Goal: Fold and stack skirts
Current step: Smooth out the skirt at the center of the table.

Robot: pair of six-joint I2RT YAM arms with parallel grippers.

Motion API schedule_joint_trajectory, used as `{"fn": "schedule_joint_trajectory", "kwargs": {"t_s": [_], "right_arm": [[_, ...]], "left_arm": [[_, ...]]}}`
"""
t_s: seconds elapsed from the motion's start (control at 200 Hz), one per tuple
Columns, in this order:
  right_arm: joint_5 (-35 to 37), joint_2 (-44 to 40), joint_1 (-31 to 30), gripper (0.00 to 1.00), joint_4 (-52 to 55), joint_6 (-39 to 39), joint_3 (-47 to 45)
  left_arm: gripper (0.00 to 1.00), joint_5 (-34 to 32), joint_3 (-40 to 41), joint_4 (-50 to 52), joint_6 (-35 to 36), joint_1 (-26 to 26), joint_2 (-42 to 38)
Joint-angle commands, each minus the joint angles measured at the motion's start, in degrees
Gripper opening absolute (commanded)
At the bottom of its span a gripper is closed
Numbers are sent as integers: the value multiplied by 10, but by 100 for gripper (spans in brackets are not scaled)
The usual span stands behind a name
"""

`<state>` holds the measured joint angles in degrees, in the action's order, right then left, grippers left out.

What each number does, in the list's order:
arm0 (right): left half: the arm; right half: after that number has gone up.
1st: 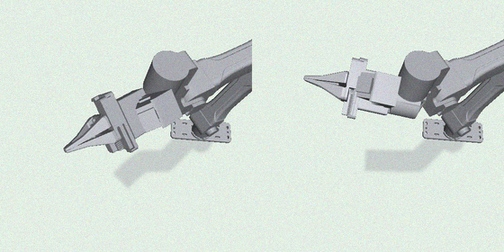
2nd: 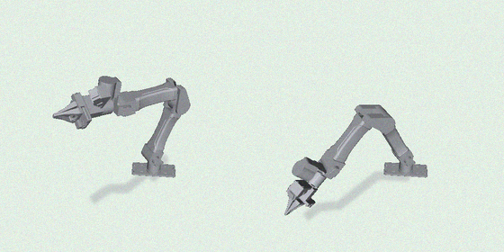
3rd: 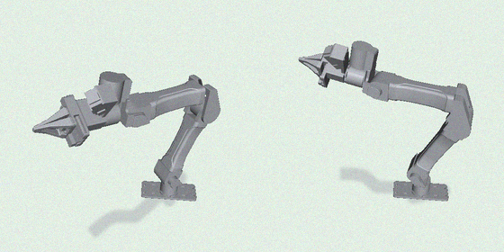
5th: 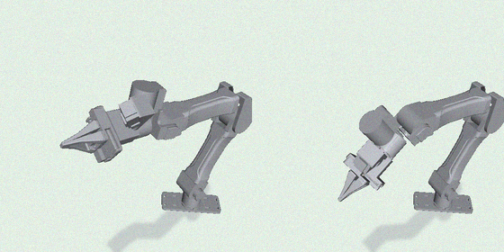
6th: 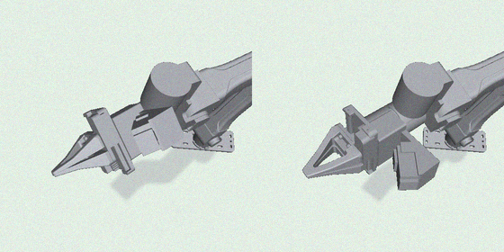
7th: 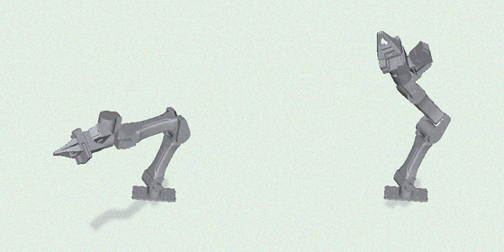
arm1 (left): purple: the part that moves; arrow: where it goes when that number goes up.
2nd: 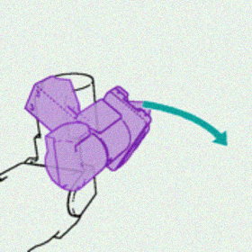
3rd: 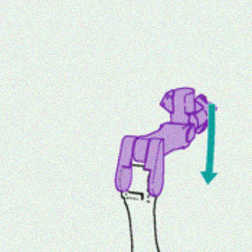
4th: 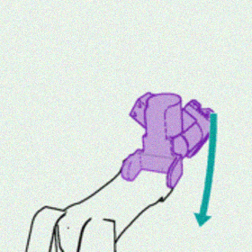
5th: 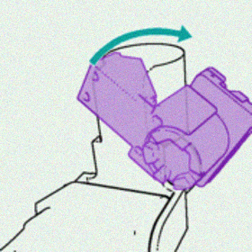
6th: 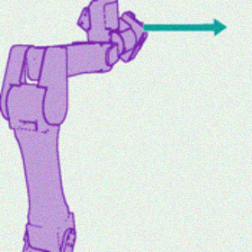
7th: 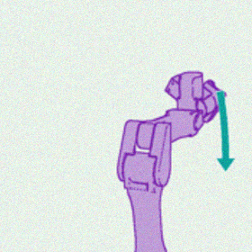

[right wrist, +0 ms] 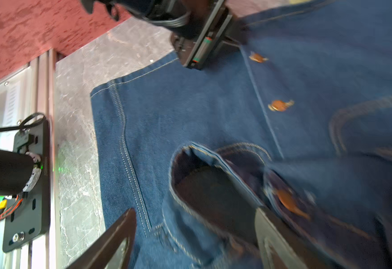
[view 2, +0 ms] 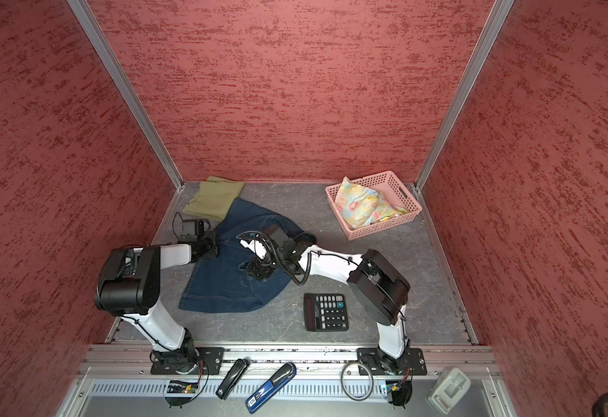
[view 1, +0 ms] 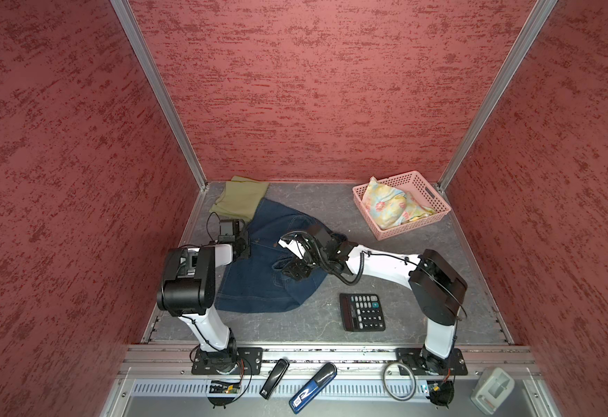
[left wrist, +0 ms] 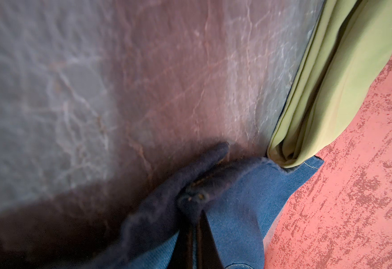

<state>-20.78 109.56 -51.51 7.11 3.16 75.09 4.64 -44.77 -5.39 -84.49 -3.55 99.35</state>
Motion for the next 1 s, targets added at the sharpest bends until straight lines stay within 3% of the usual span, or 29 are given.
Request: {"fn": "schedule_joint_trajectory", "kwargs": {"t_s": [0.0,0.09,0.23,0.331,0.421,0.581,0.721,0.952,0.997], "right_arm": [[-31,26,-14,79,1,49,33],[-29,44,-26,71,12,57,39],[-25,52,-32,51,18,61,29],[-16,54,-32,29,24,70,29],[4,47,-33,0,30,75,30],[40,-29,-27,0,-6,54,-20],[90,-152,-24,0,-16,14,-117],[200,-413,-24,0,-5,-150,-352],[221,-453,-25,12,4,-185,-391]], "left_arm": [[0,-7,7,20,-4,-4,13],[0,-8,2,25,-3,-3,14],[0,-5,-2,24,-2,-2,15],[0,-3,-3,21,-1,-2,16],[0,-3,-6,23,-1,-1,17],[0,-3,-8,28,0,-3,12],[0,-7,-6,31,4,-9,2],[0,-6,-5,30,8,-15,-1],[0,-6,-3,27,7,-14,-1]]}}
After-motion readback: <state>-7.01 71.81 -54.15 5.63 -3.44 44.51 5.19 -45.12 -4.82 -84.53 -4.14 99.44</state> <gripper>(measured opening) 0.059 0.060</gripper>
